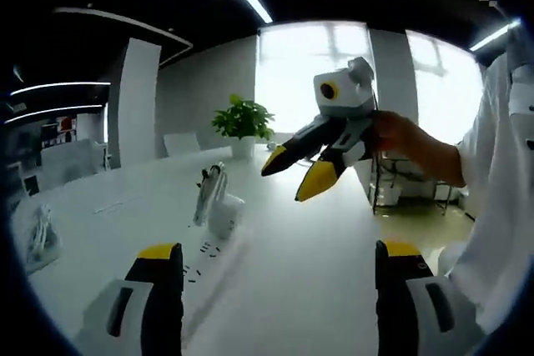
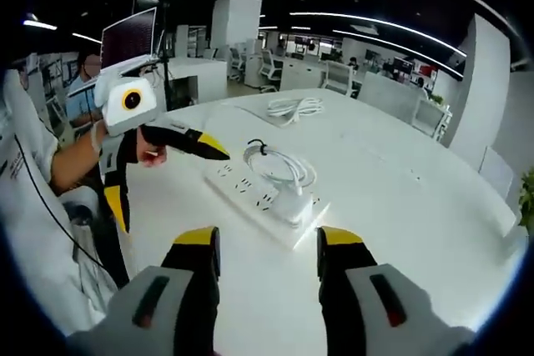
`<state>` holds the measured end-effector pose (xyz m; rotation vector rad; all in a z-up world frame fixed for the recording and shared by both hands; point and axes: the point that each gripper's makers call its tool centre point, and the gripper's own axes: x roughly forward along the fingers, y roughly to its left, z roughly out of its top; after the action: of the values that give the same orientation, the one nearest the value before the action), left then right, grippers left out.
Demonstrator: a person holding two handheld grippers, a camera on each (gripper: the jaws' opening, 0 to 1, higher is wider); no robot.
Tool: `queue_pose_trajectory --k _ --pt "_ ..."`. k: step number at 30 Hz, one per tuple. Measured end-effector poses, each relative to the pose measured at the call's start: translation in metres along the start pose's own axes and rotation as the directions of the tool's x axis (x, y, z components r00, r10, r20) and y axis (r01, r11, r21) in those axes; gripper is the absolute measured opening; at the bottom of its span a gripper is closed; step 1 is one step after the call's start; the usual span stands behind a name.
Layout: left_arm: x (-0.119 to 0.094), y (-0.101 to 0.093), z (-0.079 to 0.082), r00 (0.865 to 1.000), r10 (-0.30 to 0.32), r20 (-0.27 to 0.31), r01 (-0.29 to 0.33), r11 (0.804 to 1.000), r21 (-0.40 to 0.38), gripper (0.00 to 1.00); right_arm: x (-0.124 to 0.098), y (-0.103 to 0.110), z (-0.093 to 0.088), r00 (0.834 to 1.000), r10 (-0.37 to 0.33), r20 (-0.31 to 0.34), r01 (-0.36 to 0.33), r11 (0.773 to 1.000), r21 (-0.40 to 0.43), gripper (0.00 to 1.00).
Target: Straighten the power strip on the desk, plug the charger into it
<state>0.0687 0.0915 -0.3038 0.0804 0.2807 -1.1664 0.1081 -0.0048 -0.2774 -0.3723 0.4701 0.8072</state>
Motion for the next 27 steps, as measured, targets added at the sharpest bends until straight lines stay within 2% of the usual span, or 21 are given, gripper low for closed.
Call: queue_pose_trajectory --k 2,4,8,12,16,17,21,23,27 --pt "-0.004 -0.003 -0.002 1.0 0.015 -0.021 -0.016 1.0 -0.014 0.96 -0.005 -0.001 -0.007 1.0 -0.02 -0.021 0.02 1.0 -0.002 0.58" --pt "-0.011 -0.007 -0.002 0.999 0.031 -0.033 -0.032 0.999 -0.031 0.96 -0.012 0.0 -0.013 0.999 -0.038 -0.036 0.037 0.999 -0.023 0.63" --pt "-0.03 -0.01 0.001 0.995 0.092 -0.027 -0.094 0.992 -0.082 0.96 -0.028 0.002 -0.023 0.997 -0.066 -0.041 0.065 0.998 -0.02 0.63" --pt "-0.047 -0.024 0.001 0.993 0.119 -0.021 -0.121 0.989 -0.091 0.96 -0.043 0.006 -0.039 0.995 -0.085 -0.061 0.086 0.996 0.018 0.64" --pt "-0.068 -0.031 -0.015 0.983 0.162 -0.09 -0.168 0.983 -0.071 0.96 -0.06 0.013 -0.058 0.991 -0.104 -0.08 0.108 0.993 0.051 0.64" --pt "-0.073 -0.032 -0.02 0.978 0.177 -0.108 -0.185 0.98 -0.07 0.96 -0.064 0.014 -0.062 0.991 -0.108 -0.078 0.112 0.992 0.055 0.64" --pt "-0.102 -0.028 -0.037 0.943 0.284 -0.173 -0.297 0.953 -0.056 0.96 -0.078 0.019 -0.073 0.988 -0.13 -0.078 0.136 0.987 0.082 0.64" --pt "-0.117 -0.031 -0.041 0.929 0.318 -0.188 -0.333 0.942 -0.049 0.96 -0.087 0.022 -0.076 0.987 -0.142 -0.074 0.149 0.984 0.095 0.65" --pt "-0.144 -0.041 -0.044 0.916 0.351 -0.196 -0.37 0.926 -0.072 0.96 -0.105 0.028 -0.081 0.984 -0.171 -0.053 0.177 0.977 0.116 0.65"
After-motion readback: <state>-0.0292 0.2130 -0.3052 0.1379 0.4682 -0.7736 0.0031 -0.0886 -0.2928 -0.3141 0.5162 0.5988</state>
